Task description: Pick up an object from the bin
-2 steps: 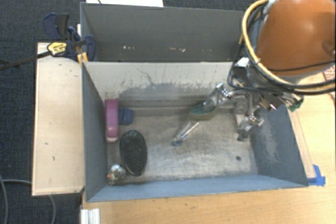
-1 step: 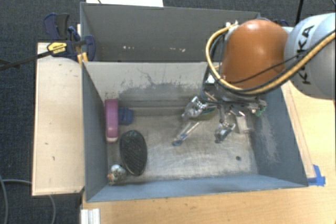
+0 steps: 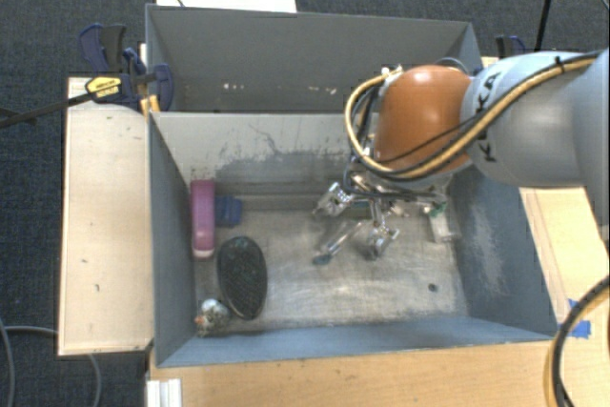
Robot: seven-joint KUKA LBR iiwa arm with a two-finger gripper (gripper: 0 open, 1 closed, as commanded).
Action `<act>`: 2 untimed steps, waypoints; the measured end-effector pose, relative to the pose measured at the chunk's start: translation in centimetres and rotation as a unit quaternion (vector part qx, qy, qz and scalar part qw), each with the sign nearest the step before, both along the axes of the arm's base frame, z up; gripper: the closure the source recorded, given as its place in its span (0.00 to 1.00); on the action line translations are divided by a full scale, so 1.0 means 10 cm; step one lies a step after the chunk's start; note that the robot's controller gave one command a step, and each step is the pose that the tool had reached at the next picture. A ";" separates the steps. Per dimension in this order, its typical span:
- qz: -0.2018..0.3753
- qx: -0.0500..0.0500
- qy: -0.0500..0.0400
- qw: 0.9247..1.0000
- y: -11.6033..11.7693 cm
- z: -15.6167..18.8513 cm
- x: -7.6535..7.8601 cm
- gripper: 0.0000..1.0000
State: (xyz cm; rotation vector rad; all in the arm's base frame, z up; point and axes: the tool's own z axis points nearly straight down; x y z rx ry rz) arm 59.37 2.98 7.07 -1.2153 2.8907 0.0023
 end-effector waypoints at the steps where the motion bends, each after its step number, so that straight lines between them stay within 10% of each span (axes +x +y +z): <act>1: 0.000 0.000 -0.004 1.000 0.00 0.05 0.02 1.00; 2: 0.082 -0.002 -0.004 0.997 -0.38 1.98 -0.02 1.00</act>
Offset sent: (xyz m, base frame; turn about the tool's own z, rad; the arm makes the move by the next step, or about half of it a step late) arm 0.0000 0.0000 0.0000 0.0000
